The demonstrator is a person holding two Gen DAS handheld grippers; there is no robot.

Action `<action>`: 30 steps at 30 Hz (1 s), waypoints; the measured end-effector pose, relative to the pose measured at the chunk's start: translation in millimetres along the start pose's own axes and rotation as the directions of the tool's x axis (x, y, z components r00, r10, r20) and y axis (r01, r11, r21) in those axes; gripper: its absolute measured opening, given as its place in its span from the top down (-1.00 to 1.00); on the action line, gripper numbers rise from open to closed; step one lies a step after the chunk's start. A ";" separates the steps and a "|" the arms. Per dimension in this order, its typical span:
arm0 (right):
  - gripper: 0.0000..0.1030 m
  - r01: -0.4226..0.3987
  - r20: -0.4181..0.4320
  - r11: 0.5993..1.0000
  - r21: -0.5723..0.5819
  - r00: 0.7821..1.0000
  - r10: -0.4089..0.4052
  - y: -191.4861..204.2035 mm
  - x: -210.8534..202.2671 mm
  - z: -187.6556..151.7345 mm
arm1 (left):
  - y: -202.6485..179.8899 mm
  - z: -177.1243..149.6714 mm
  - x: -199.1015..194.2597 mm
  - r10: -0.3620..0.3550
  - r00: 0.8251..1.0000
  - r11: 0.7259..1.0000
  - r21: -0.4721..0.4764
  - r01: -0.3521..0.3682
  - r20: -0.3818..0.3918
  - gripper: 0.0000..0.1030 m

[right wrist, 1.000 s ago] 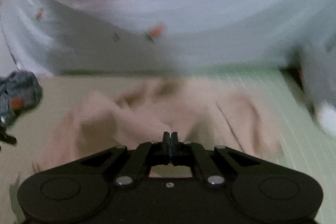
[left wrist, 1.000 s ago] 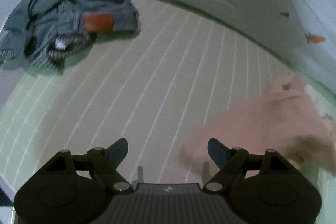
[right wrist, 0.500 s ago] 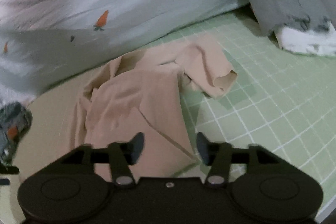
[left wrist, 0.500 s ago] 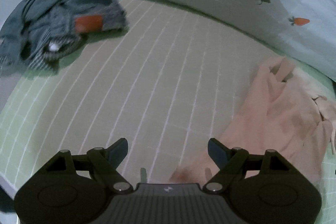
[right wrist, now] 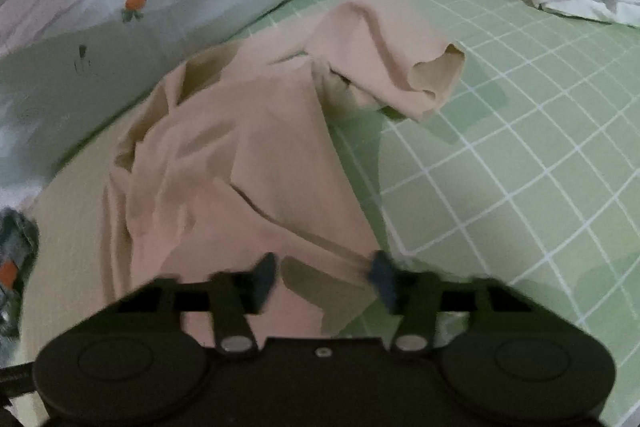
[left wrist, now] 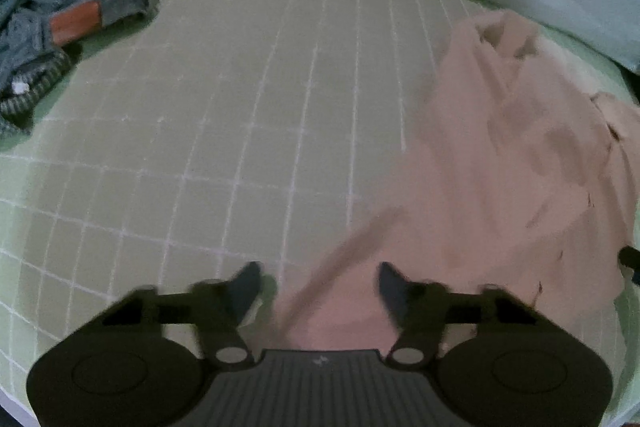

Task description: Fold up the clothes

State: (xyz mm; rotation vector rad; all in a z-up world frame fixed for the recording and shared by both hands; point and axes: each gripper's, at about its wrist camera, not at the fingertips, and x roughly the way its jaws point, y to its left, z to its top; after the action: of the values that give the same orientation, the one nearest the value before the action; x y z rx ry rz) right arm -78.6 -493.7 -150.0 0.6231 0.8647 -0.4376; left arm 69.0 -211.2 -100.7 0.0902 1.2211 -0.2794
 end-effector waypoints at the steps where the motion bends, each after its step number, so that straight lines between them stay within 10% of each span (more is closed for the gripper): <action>1: 0.52 -0.006 -0.004 1.000 -0.008 1.000 0.006 -2.7 -1.9 -1.8 | -1.8 -3.8 0.9 0.004 1.000 1.000 0.013 -0.004 -0.008 0.47; 5: 0.84 -0.029 -0.022 0.999 -0.040 0.999 0.029 -13.3 -9.5 -9.0 | -10.0 -18.7 -3.1 0.028 1.000 0.997 0.070 -0.027 0.000 0.88; 19: 0.83 -0.015 -0.087 0.985 -0.170 0.996 0.000 -58.7 -53.2 -20.4 | -19.1 -85.2 -32.5 -0.012 0.999 0.999 -0.030 0.010 -0.048 0.75; 21: 0.57 -0.011 -0.066 0.980 -0.198 0.998 -0.002 -56.7 -53.5 -10.8 | -19.9 -77.6 -36.3 0.008 1.000 0.998 -0.063 -0.009 -0.014 0.32; 23: 0.01 -0.004 -0.035 0.973 -0.229 0.999 -0.004 -53.2 -53.2 0.0 | -22.4 -66.8 -43.7 0.023 0.998 0.996 -0.084 -0.019 0.051 -0.64; 24: -0.43 0.000 -0.015 0.969 -0.247 1.000 -0.003 -50.9 -52.8 6.0 | -24.1 -61.1 -47.8 0.026 0.996 0.996 -0.088 -0.018 0.087 -0.81; 27: -1.00 0.006 0.058 0.957 -0.289 0.998 0.011 -45.5 -49.9 23.0 | -30.2 -44.0 -54.5 0.020 0.987 0.997 -0.080 -0.007 0.157 -0.91; 30: -1.00 0.020 0.104 0.951 -0.309 0.994 0.013 -39.7 -41.1 39.7 | -42.0 -20.7 -48.7 0.039 0.985 0.997 -0.071 -0.027 0.169 -0.92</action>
State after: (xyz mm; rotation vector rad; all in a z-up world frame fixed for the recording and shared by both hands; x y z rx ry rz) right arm -103.4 -545.1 -110.2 0.3054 0.8132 -0.3256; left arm 23.9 -239.2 -58.9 0.0265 1.0572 -0.2114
